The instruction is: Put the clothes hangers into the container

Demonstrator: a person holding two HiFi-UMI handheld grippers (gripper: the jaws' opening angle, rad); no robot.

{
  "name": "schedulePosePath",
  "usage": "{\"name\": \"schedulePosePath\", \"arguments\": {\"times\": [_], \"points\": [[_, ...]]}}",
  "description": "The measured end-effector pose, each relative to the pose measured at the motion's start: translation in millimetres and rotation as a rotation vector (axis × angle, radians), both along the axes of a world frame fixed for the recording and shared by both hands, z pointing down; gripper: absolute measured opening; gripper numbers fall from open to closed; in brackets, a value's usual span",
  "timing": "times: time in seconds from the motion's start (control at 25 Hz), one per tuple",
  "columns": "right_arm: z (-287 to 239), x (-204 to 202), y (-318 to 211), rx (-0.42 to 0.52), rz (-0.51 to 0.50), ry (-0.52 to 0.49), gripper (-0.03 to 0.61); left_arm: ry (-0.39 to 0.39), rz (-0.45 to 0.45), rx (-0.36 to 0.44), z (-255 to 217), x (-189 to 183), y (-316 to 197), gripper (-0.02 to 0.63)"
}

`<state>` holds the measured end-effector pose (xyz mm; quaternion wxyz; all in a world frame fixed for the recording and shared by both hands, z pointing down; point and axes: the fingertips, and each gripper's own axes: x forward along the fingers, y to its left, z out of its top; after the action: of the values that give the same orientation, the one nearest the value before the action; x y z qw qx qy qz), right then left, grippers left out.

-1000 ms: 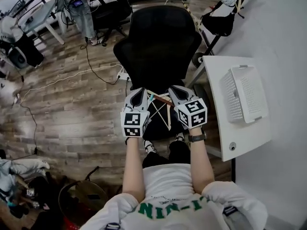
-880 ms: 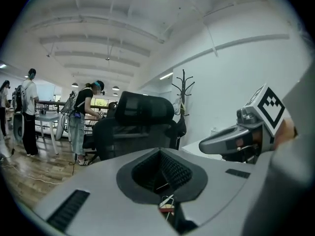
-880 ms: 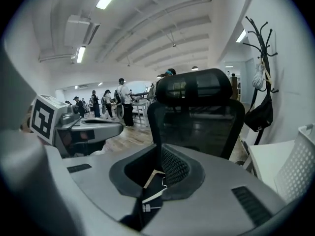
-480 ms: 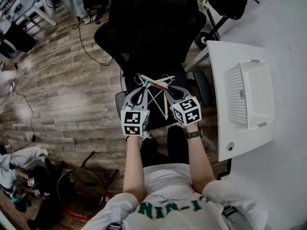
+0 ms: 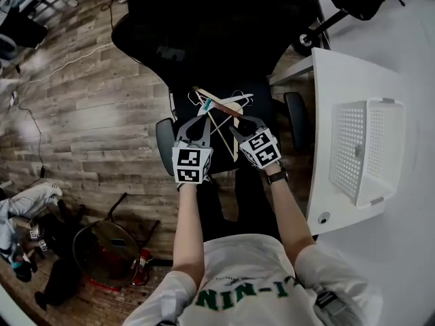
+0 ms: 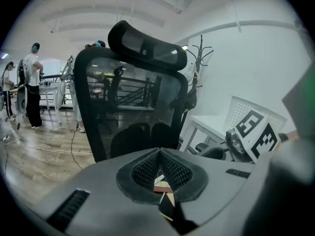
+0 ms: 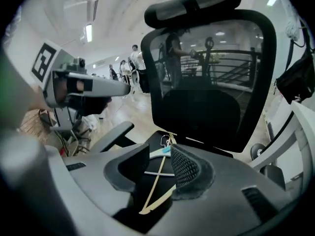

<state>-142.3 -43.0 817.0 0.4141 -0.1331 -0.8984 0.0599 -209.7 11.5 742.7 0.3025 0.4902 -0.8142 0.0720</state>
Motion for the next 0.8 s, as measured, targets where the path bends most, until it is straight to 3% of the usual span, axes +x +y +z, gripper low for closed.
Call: {"name": "schedulePosePath", "arguments": {"times": [0.2, 0.32, 0.6, 0.8], "points": [[80.6, 0.2, -7.8, 0.051, -0.092, 0.106, 0.162, 0.039, -0.011, -0.032, 55.2, -6.6, -5.2, 0.015], [135.7, 10.5, -13.7, 0.079, -0.168, 0.188, 0.252, 0.066, -0.025, -0.041, 85.6, -7.4, -8.0, 0.015], [231.4, -1.2, -37.9, 0.199, -0.235, 0.175, 0.25, 0.106, -0.069, -0.072, 157.0, -12.7, -7.7, 0.015], [267.8, -0.5, -33.0, 0.223, -0.282, 0.211, 0.247, 0.117, -0.091, -0.083, 173.9, -13.4, -0.2, 0.015]]}}
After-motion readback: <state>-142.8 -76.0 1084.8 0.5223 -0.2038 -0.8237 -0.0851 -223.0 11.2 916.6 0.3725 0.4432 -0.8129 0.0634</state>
